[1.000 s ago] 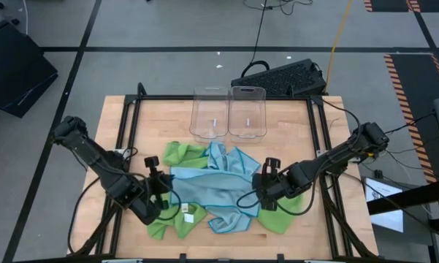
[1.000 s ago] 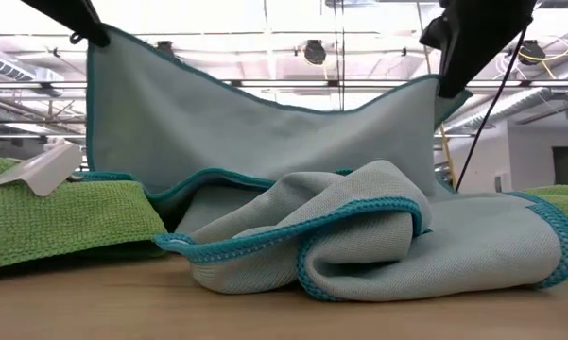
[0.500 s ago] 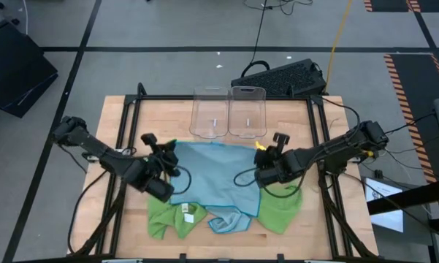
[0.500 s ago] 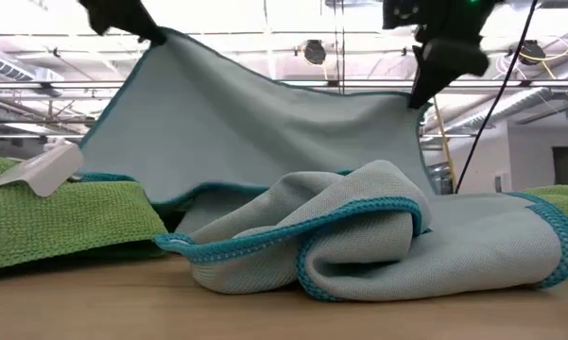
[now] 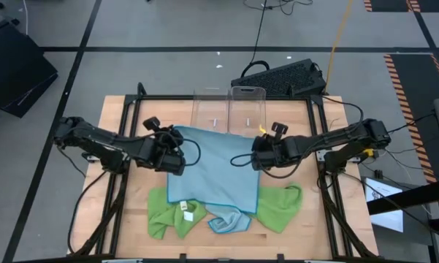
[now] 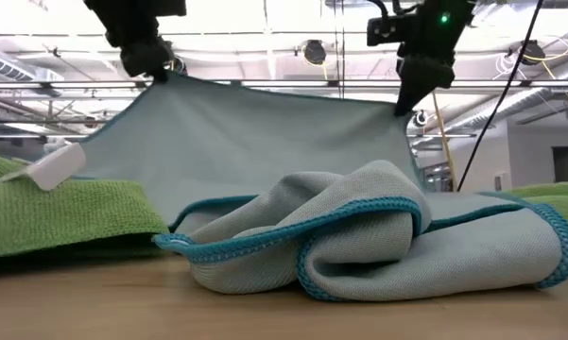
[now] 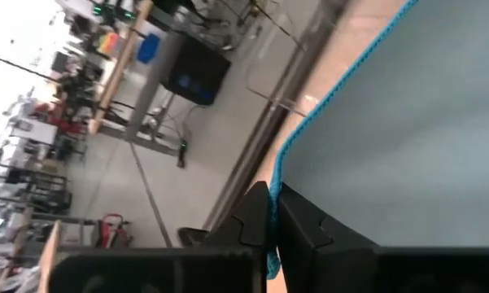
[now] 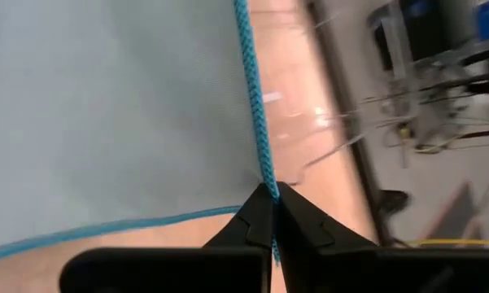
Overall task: Fold microfiber towels
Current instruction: Fold the top right blue microfiber towel
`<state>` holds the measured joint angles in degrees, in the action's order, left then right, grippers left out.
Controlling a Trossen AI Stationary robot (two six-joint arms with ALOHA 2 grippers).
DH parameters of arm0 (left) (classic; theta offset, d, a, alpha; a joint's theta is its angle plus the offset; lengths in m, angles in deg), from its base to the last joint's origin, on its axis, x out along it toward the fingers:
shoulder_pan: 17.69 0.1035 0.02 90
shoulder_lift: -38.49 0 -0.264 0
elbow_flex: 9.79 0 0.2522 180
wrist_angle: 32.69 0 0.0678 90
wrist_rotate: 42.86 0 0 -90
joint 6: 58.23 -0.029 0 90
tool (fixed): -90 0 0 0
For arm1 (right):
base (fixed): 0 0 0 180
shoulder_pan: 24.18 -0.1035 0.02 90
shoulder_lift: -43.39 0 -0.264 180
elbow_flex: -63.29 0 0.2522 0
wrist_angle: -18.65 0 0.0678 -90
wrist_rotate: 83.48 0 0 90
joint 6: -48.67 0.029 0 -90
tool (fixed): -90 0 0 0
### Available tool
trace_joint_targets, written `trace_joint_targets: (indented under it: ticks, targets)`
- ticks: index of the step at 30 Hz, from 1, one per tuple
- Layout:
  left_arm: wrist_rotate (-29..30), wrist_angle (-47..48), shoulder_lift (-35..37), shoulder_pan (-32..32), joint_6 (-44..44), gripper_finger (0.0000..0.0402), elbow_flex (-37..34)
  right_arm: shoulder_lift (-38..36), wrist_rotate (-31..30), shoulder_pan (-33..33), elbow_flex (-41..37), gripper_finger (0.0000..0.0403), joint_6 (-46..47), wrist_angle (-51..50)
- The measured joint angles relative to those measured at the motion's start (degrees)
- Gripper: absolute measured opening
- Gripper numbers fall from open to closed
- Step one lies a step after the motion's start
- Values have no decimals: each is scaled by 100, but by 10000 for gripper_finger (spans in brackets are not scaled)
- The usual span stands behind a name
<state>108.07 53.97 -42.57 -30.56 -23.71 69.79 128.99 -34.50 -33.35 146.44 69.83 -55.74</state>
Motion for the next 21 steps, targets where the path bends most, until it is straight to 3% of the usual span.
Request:
trace_joint_targets:
  ticks: [7,12,16,21]
  targets:
    - [-643,-152,0,-273,34,16,-137,-94,779,-154,-379,0,-141,964]
    - [-970,-345,-2,-598,31,18,-275,-138,883,-343,-436,0,-87,1207]
    - [-1044,-334,-4,-873,244,6,-369,-134,1477,-460,-446,0,-43,1299]
    - [-1364,-337,-4,-1157,472,20,-370,-133,1871,-578,-448,0,68,1476]
